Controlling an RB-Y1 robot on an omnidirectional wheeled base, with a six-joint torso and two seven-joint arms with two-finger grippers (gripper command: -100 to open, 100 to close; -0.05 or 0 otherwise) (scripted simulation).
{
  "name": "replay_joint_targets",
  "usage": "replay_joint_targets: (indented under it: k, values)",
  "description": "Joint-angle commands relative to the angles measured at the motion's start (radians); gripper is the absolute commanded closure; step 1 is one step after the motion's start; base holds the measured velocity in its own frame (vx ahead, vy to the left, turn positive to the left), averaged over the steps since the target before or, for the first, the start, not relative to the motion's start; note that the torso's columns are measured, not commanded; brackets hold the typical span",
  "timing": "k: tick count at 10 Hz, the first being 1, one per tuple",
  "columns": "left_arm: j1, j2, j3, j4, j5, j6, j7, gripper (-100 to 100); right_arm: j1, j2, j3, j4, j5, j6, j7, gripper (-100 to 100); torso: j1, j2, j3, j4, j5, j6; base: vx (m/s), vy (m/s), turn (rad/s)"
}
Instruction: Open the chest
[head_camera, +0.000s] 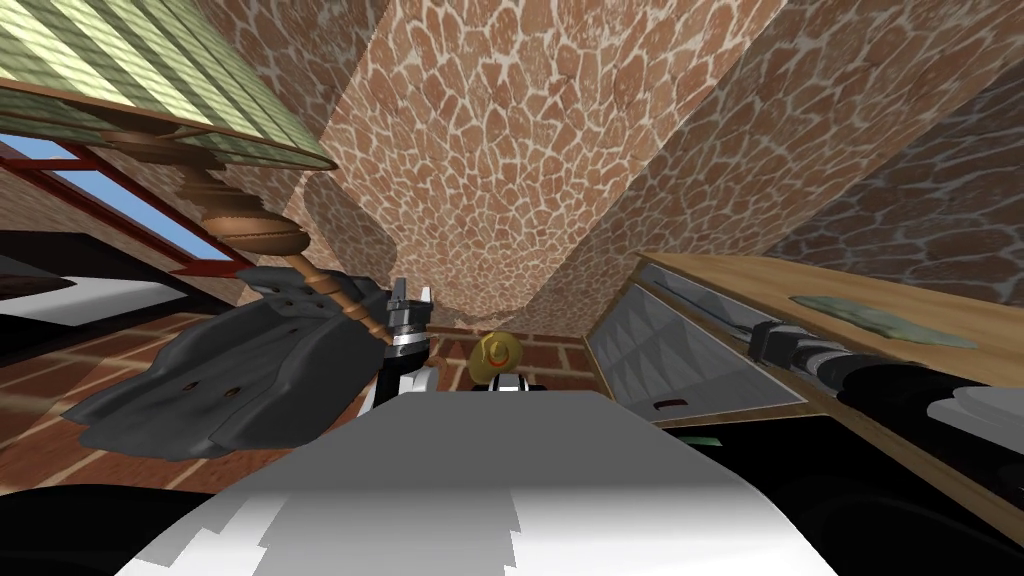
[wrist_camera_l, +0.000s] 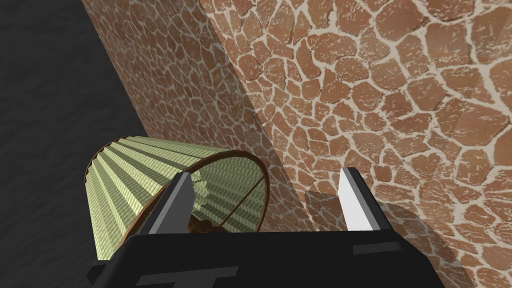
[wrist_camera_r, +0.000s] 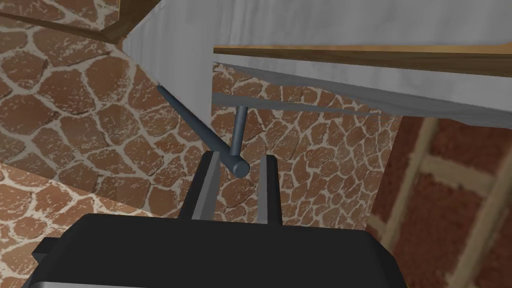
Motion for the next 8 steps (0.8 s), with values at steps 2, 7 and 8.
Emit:
replay_joint_targets:
  k: [2,7,8]
  values:
    - [0.0,0.0,0.0,0.0,0.0,0.0,0.0,0,0.016,-0.005,0.002,-0.003,-0.002,-0.007,-0.006,100,-0.003,0.002,0.0,0.001,0.001,0.001,0.017,0.206,-0.024]
    - [0.0,0.0,0.0,0.0,0.0,0.0,0.0,0,0.062,-0.077,-0.081,0.008,-0.024,-0.041,-0.036,-100,-0.003,0.002,-0.001,0.004,0.008,-0.003,0.012,0.086,-0.073]
    - [0.0,0.0,0.0,0.0,0.0,0.0,0.0,0,0.073,-0.093,-0.099,0.013,-0.029,-0.051,-0.042,-100,0.0,0.001,-0.002,0.004,0.009,-0.003,0.019,0.019,-0.071]
